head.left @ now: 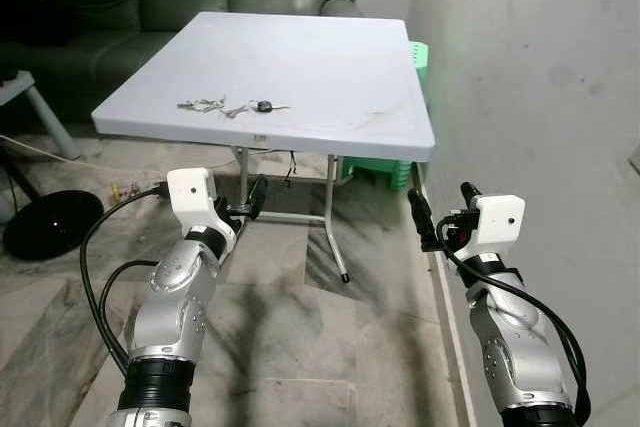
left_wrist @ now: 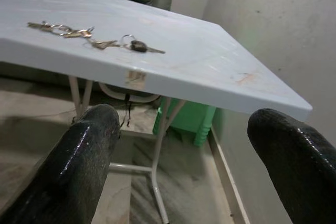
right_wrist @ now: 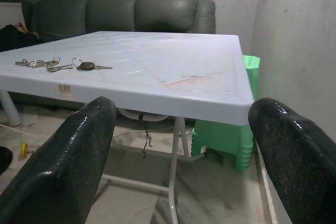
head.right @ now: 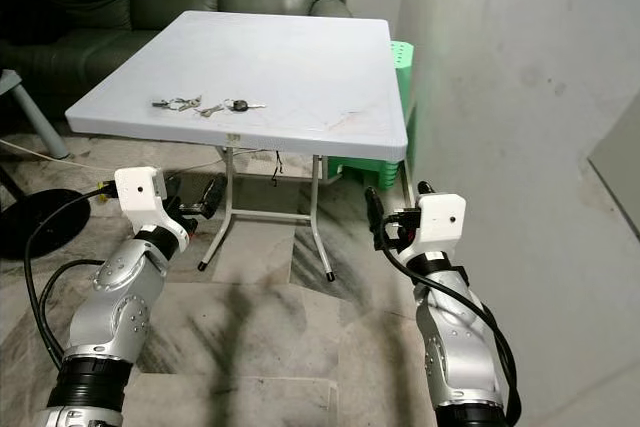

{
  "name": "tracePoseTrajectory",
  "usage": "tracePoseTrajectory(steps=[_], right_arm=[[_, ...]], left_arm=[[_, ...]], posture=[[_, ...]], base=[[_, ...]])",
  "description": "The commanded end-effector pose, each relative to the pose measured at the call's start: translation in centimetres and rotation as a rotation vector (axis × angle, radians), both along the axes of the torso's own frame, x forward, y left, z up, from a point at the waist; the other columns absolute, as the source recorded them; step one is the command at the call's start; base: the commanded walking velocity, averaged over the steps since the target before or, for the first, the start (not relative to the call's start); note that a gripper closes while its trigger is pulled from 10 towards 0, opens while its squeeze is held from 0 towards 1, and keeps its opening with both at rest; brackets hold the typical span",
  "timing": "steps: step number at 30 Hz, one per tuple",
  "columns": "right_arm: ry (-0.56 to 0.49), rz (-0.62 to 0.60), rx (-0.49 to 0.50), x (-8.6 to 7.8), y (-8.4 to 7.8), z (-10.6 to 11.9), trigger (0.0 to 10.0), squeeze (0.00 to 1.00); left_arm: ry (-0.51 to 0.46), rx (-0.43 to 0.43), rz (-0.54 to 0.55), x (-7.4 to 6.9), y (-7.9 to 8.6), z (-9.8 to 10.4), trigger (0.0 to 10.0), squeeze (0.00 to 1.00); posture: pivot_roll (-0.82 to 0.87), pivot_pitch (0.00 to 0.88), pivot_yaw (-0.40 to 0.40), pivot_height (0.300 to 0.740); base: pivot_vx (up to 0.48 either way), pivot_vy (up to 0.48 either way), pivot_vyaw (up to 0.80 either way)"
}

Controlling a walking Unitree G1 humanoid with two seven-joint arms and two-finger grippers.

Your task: Hang keys on a hook

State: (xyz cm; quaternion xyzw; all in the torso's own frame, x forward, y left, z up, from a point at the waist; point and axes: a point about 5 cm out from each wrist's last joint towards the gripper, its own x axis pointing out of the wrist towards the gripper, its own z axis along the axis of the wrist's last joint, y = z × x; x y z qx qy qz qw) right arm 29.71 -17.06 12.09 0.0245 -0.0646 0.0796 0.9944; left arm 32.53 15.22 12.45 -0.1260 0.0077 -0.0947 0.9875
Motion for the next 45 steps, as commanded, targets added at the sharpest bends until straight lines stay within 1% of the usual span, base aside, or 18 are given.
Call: tracePoseTrajectory(steps=[1, 9, 18, 45], right_arm=[[-0.016, 0.003, 0.007, -0.02, 0.07, 0.49, 10.0, 0.0], [-0.013, 0.011, 0.01, -0.11, 0.36, 0.42, 10.0, 0.0], [-0.012, 0.019, 0.006, -0.14, 0.4, 0.46, 10.0, 0.0], [-0.011, 0.033, -0.008, -0.25, 0.11, 0.55, 10.0, 0.0]], left_arm=[[0.006, -0.004, 0.001, 0.13, 0.13, 0.09, 10.0, 0.0], [0.002, -0.014, 0.001, 0.27, -0.07, 0.25, 10.0, 0.0], [-0.004, -0.015, 0.002, 0.33, 0.08, 0.35, 10.0, 0.0], [-0.008, -0.021, -0.01, 0.55, -0.38, 0.3, 10.0, 0.0]], posture=[[-0.11, 0.0, -0.022, 0.74], [-0.11, 0.0, -0.026, 0.74], [-0.11, 0.0, -0.028, 0.74], [-0.11, 0.0, -0.041, 0.74]], base=[[0.0, 0.454, 0.0], [0.0, 0.454, 0.0], [0.0, 0.458, 0.0], [0.0, 0.466, 0.0]])
